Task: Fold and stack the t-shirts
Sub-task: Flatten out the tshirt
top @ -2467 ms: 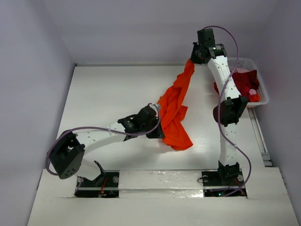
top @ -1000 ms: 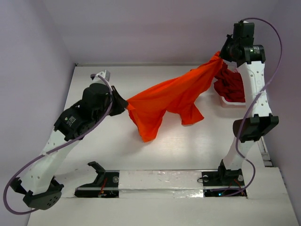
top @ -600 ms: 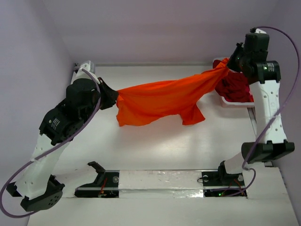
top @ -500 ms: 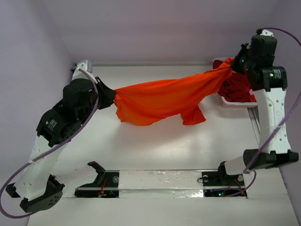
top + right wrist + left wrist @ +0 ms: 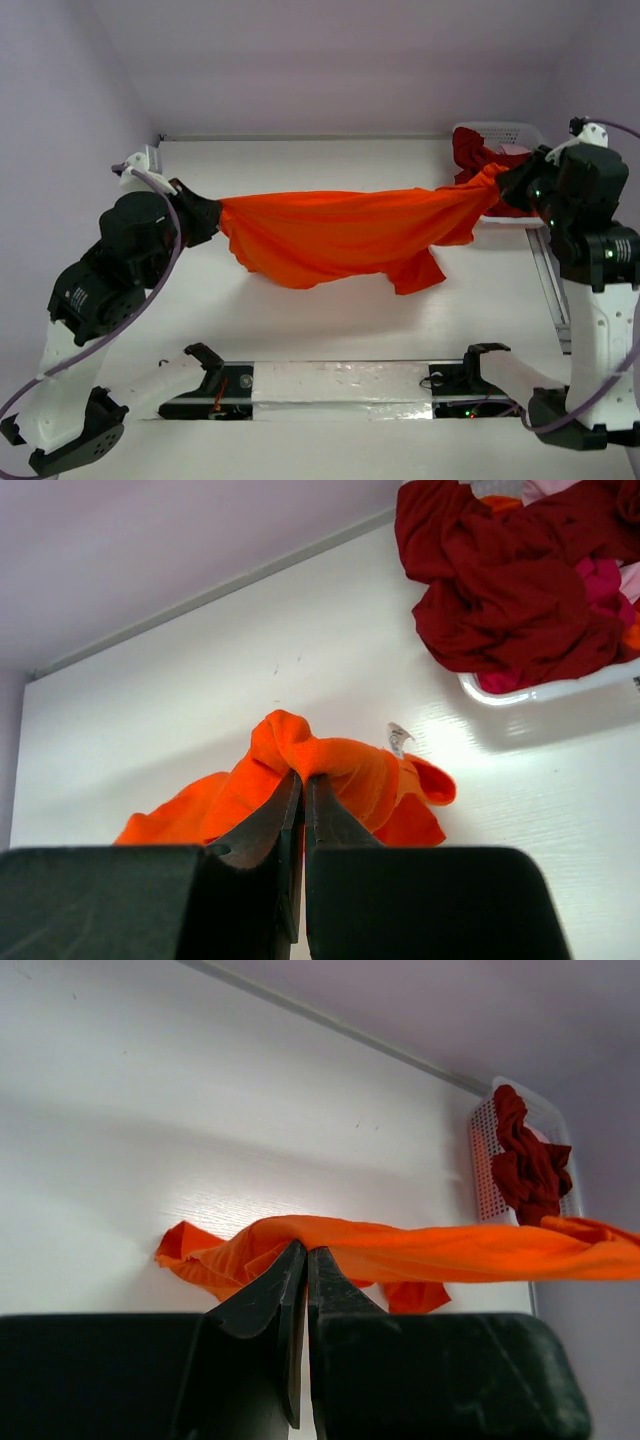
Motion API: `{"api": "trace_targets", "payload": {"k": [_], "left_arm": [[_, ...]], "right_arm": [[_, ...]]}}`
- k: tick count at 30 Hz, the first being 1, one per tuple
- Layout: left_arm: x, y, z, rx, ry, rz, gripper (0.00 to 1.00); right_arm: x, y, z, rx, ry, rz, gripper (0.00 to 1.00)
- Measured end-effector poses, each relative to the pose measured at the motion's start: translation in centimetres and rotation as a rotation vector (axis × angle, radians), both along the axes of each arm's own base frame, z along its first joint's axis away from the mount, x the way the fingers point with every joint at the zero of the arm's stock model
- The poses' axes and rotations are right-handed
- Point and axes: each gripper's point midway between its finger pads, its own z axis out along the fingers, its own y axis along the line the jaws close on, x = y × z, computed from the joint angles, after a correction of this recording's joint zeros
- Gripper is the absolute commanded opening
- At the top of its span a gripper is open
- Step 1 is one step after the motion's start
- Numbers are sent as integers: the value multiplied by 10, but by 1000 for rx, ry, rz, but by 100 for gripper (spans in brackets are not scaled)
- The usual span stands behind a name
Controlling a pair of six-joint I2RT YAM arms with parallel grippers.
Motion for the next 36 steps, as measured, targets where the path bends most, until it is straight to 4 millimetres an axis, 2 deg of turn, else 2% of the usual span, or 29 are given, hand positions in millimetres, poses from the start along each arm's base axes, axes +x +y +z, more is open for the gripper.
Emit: {"api": "trace_targets", "payload": {"k": [8,15,21,25,30,33,36], "left_arm": [[-27,25,16,-35,-43,28,0],[-55,44,31,-95,-100,21,0],[-74,51,44,-158,-146,-9,0],[-88,55,46,-202,-169,-33,0],[-105,61,39,-241,-190,-58,0],[-105,61,40,-242,-189,-59,0],[-91,53,47,-211,-173,-53,0]], "right_arm": [[-66,7,-20,30,-54,47,0],[-112,10,-2,54,-136,70,0],[-137,11,17,69,-201,84,0],[-154,11,17,78,-220,86,0],[-177,12,15,92,-260,96,0],[-178,13,13,97,-255,98,0],[-161,14,12,102,-214,95,0]]}}
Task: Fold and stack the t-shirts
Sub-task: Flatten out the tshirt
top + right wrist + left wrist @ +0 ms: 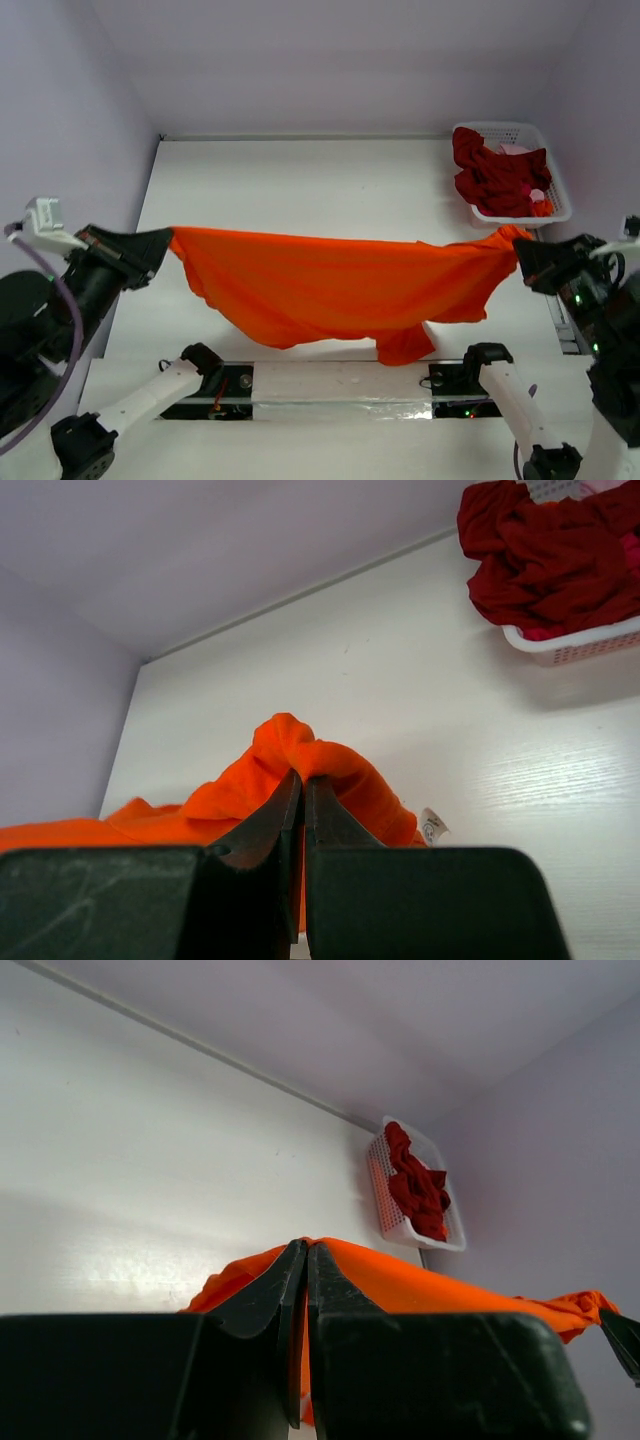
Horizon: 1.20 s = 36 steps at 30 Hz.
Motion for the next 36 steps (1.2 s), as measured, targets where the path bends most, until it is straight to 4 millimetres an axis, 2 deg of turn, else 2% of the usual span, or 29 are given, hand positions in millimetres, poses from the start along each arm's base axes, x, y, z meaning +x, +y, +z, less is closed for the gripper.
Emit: {"api": "trace_targets", "payload": {"k": [4,7,11,13,16,20,25,29,32,36], "left_arm": [[46,-26,20,74,11,25,0],[90,-52,28,137,25,44,0],[144,-81,24,210,51,70,0],[172,-92,13,245,85,87,0],[213,-91,-8,271,142,142,0],[250,-61,-31,285,193,252,0],[276,-25,-27,279,171,355,0],[277,-12,-20,271,139,385,0],[257,-11,-29,266,140,357,0],[208,-11,-50,242,154,303,0]], "right_arm": [[55,3,8,4,66,-4,0],[111,6,12,1,112,-1,0],[179,9,20,-15,158,1,0],[213,11,23,-21,166,3,0],[248,13,28,-24,173,5,0],[277,15,35,-26,164,5,0],[286,15,34,-33,169,6,0],[278,14,26,-40,184,7,0],[254,15,13,-42,210,15,0],[204,18,7,-47,203,27,0]]}}
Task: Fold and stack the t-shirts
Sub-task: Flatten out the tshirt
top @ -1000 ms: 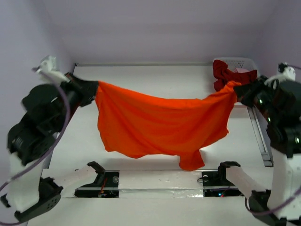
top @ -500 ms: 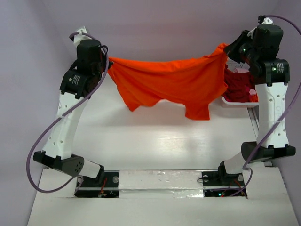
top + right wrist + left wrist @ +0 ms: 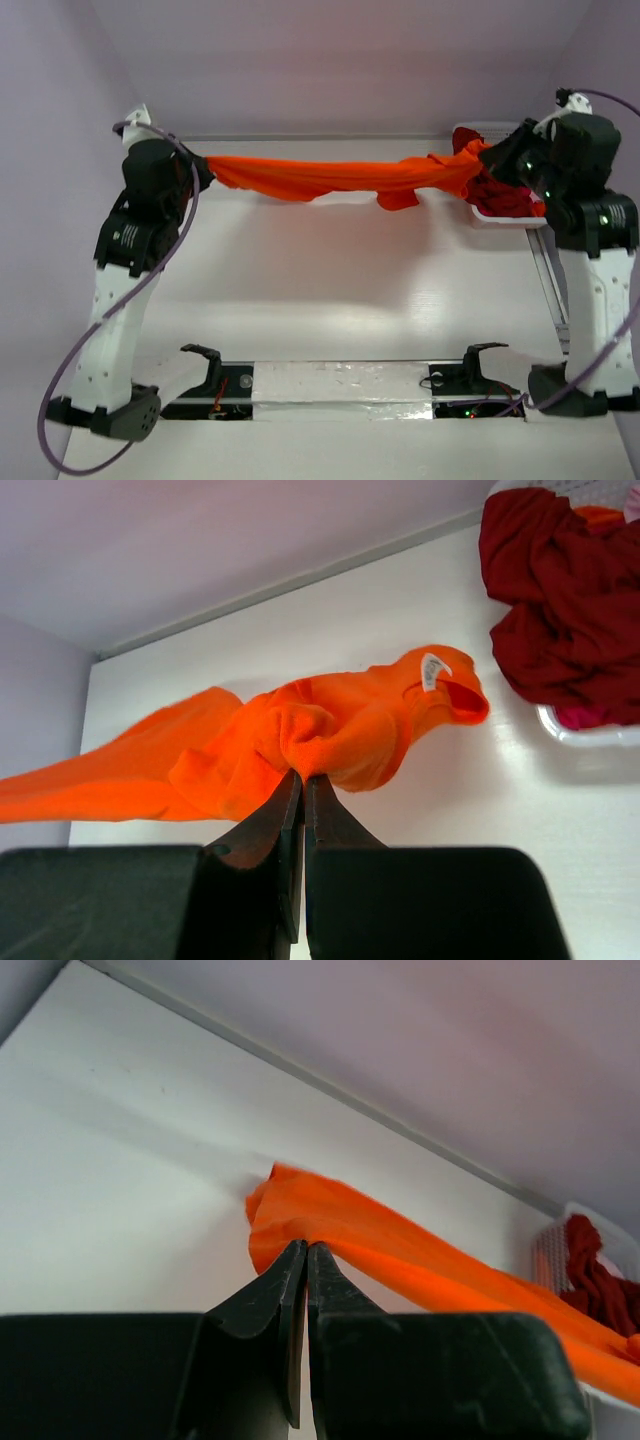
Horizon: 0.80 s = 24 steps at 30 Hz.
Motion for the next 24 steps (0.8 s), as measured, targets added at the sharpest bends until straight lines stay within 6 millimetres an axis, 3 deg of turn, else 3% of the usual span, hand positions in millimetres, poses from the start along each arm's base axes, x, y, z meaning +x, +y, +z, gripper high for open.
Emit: {"api": "trace_targets", "payload": {"k": [6,11,18,24], "left_arm": [[-66,1,-13,-57,-29,-69,0],[-99,2,-12,-96,-42,-106,0],[-135,-7,-11,-147,22,-185,0],[-162,-8,30,-180,-49,-234,0]], "right_arm": [[-91,-5,9,6,-124,9,0],[-149,-11,-6,16,-169,6,0],[-188,-14,-33,30,-75,0,0],[-212,-16,-11,51,-113,-4,0]]}}
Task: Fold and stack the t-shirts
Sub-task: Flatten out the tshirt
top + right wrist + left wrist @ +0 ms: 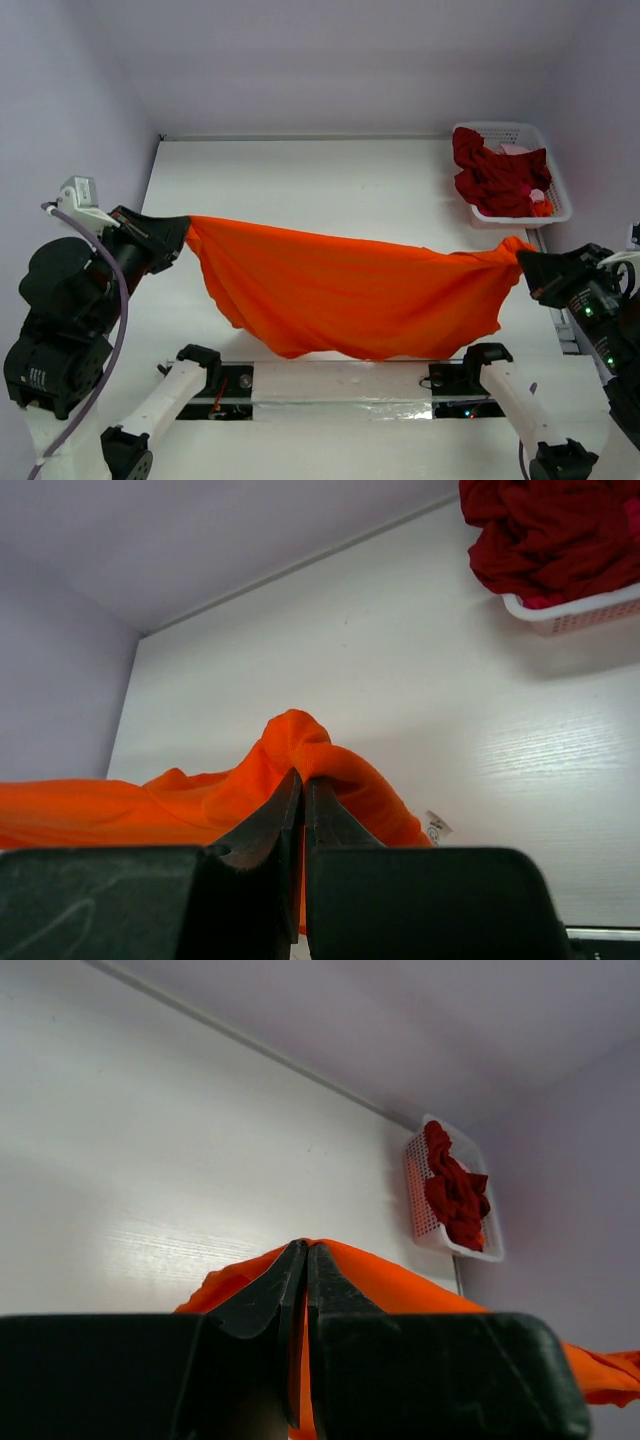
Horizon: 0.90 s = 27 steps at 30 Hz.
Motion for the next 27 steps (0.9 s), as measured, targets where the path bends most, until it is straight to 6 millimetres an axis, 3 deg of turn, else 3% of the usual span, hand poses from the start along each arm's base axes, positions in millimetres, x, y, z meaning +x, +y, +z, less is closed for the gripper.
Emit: {"api": "trace_targets", "payload": {"k": [2,5,8,11,15,19,23,27], "left_arm": [[-2,1,9,-4,-23,3,0],[16,-4,7,6,10,4,0],[65,-16,-7,32,89,13,0],[122,-24,-34,79,175,48,0],[195,-32,-84,164,281,97,0],[249,-34,-125,230,358,131,0],[306,-29,-141,252,363,176,0],[342,-16,-151,265,367,216,0]], "right_arm": [[2,0,7,-1,-13,0,0],[29,5,9,8,17,8,0],[80,16,5,31,77,32,0],[138,27,-4,30,134,53,0],[209,36,-31,-2,206,65,0],[268,43,-57,-28,270,75,0],[324,50,-66,-35,274,80,0],[362,54,-73,-38,275,82,0]]}}
